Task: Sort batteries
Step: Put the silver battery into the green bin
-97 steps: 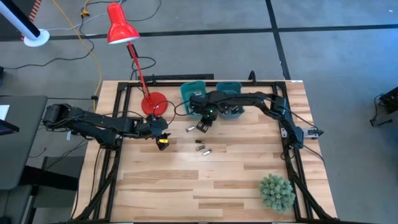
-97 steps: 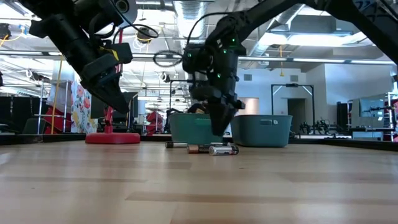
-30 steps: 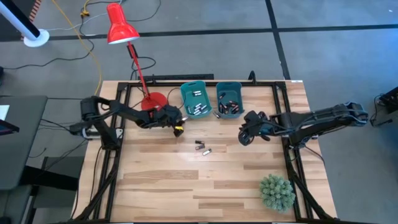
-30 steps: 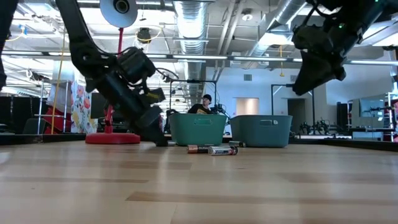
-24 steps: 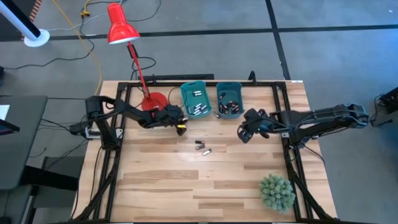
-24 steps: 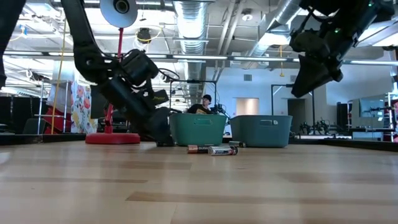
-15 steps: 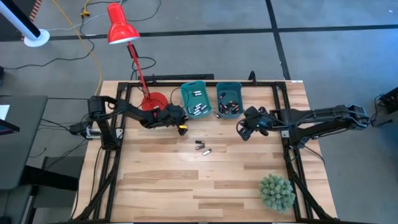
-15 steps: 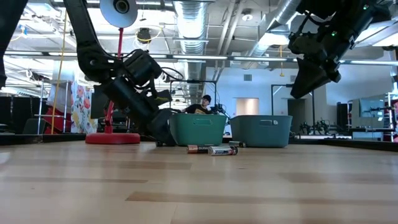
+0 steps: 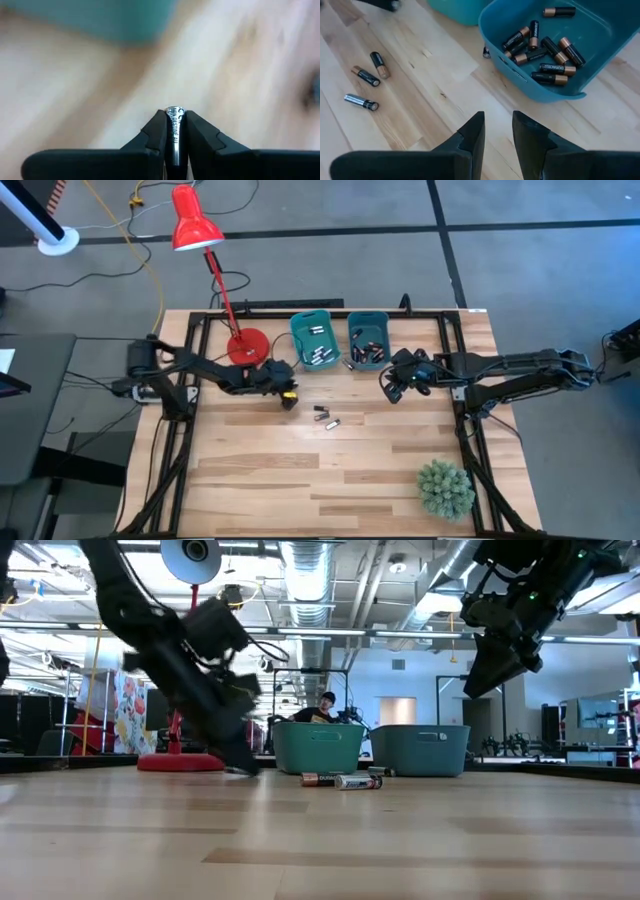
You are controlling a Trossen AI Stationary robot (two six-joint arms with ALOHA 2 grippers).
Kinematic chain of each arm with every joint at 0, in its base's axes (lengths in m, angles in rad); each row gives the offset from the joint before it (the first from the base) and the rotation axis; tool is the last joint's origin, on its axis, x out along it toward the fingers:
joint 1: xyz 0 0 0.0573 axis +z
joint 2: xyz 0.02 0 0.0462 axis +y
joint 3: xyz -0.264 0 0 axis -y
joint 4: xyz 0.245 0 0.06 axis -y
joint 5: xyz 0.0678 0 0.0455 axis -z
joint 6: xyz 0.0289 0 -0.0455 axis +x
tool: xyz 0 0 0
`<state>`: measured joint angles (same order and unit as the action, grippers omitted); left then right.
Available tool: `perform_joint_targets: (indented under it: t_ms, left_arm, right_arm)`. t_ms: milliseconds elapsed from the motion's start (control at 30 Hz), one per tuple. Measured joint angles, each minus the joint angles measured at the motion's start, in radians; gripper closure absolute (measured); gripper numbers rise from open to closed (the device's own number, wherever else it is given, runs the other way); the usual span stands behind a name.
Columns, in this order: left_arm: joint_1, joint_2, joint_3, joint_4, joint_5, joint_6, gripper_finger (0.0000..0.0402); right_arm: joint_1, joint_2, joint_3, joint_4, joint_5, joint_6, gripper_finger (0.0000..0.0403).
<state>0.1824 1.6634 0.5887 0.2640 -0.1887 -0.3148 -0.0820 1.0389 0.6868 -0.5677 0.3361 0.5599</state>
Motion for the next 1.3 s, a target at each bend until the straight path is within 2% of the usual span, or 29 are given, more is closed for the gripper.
perform_joint_targets:
  t_ms: [200,367,567,700,933,1167,1300]
  left_arm:
    - [-0.013,-0.218,-0.002,-0.229,-0.043,-0.004,0.0359]
    - [-0.012,-0.363,0.001,-0.257,-0.075,-0.008,0.0359]
    - [0.065,-0.389,0.123,-0.341,-0.046,-0.002,0.0359]
    - [0.159,-0.300,0.273,-0.423,0.026,0.129,0.0359]
    - [0.320,0.001,0.627,-0.612,0.190,0.326,0.0359]
    - [0.364,0.314,1.026,-0.937,0.237,0.522,0.0359]
    - [0.363,0.463,1.188,-1.111,0.238,0.594,0.0359]
  right_arm:
    - [-0.008,0.000,0.000,0.010,-0.001,-0.020,0.0285]
    - [-0.027,0.013,0.000,0.055,-0.001,-0.047,0.0285]
    - [-0.053,0.058,0.001,0.115,-0.004,-0.048,0.0285]
    - [-0.077,0.108,0.001,0.158,-0.067,-0.045,0.0285]
    - [-0.096,0.206,0.001,0.222,-0.077,0.051,0.0285]
    - [-0.102,0.222,0.001,0.227,-0.077,0.111,0.0285]
    - [-0.114,0.211,0.001,0.226,-0.077,0.145,0.0285]
